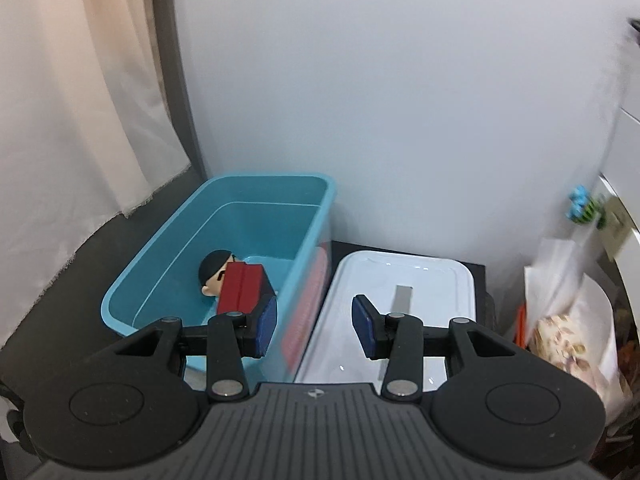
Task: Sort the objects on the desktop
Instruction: 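Withdraw the right tool from the bin toward the white lidded box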
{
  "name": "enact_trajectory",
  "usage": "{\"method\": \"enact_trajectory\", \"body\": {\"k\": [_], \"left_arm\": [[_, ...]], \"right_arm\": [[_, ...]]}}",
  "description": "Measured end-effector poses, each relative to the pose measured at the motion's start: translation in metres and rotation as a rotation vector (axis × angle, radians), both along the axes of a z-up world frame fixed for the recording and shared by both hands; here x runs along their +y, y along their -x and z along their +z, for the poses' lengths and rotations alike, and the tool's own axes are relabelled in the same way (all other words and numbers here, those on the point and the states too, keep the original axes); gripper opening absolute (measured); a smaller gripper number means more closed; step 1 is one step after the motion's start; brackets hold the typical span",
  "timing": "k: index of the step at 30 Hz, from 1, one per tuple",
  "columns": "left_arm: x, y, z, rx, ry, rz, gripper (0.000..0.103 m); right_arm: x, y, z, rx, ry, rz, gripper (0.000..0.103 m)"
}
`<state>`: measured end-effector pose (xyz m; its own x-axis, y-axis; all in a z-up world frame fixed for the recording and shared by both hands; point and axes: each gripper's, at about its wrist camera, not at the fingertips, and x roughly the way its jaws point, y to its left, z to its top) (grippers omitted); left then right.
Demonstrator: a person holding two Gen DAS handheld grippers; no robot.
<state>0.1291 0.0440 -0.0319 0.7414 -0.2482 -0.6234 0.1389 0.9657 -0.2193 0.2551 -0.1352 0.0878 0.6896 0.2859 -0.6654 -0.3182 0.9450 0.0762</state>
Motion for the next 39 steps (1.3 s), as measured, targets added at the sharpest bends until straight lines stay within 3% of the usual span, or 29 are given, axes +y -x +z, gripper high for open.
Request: {"method": "enact_trajectory", "body": {"k": [11, 22, 39], "left_arm": [[-0.015, -0.001, -0.008, 0.012, -0.044, -0.023, 0.083], [-0.028, 0.000, -0.010, 0.014, -0.087, -0.043, 0.083], [-0.041, -0.002, 0.007, 0.006, -0.123, -0.016, 0.082]], "right_arm": [[-0.063, 0.036, -0.047, 0.062, -0.054, -0.093, 0.047], [-0.094, 0.068, -0.089, 0.067, -0.045, -0.135, 0.047], [-0.107, 0.063, -0.109, 0.048, -0.049, -0.155, 0.046]]}}
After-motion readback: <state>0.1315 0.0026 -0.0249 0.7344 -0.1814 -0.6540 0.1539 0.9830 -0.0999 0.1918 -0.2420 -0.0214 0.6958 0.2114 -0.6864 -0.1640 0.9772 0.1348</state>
